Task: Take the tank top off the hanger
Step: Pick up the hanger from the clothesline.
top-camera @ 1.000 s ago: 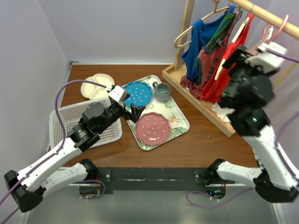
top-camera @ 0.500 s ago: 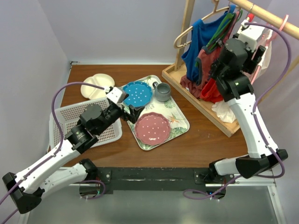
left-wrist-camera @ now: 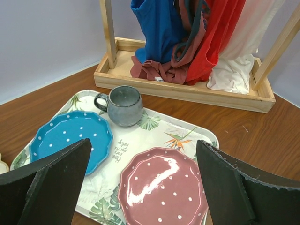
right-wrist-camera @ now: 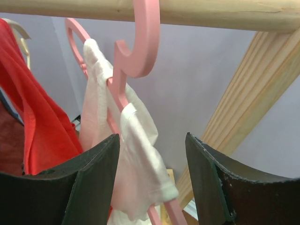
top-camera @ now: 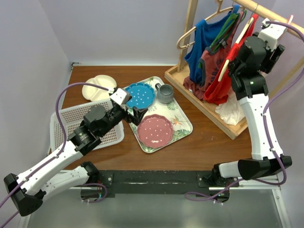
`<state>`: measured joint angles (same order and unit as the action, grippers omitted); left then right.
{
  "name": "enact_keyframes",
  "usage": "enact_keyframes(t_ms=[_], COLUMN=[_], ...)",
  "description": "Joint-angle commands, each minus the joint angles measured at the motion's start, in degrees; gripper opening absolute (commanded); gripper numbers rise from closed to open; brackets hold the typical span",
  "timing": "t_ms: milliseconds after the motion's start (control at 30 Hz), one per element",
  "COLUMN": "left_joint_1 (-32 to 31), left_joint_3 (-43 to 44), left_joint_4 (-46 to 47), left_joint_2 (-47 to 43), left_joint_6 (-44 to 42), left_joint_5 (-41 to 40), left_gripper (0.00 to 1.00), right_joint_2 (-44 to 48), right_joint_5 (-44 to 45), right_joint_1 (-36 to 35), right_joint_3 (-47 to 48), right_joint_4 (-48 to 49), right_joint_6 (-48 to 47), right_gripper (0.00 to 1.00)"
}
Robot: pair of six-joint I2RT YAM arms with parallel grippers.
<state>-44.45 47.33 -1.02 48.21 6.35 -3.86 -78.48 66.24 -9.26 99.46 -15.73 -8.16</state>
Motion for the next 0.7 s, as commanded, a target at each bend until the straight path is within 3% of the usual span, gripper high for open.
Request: enact_keyframes(t_ms=[0,333,667], left_joint_1=[-0.38,-0.38,-0.47], left_joint_3=[0.13,0.22,0.48], left_joint_4=[1.81,1.72,1.63], left_joint_2=[0.57,0.66,0.75], left_joint_6=[-1.25,-1.6,-1.87], left_joint_5=[-0.1,0.34,0.87], left_gripper=[1.0,1.0,1.0], right_joint_2=[-1.24,-2.91,-3.61], right_joint_5=[-7.87,-12.44,-12.27], right_joint_1=[2.84,6.0,6.09], right_joint_3=[3.55,2.14,7.15], right_joint_4=[-4.31,-6.77,-6.25], right_joint_6=[5.52,9.48,6.58], right_gripper=[0.6,0.5,0.14])
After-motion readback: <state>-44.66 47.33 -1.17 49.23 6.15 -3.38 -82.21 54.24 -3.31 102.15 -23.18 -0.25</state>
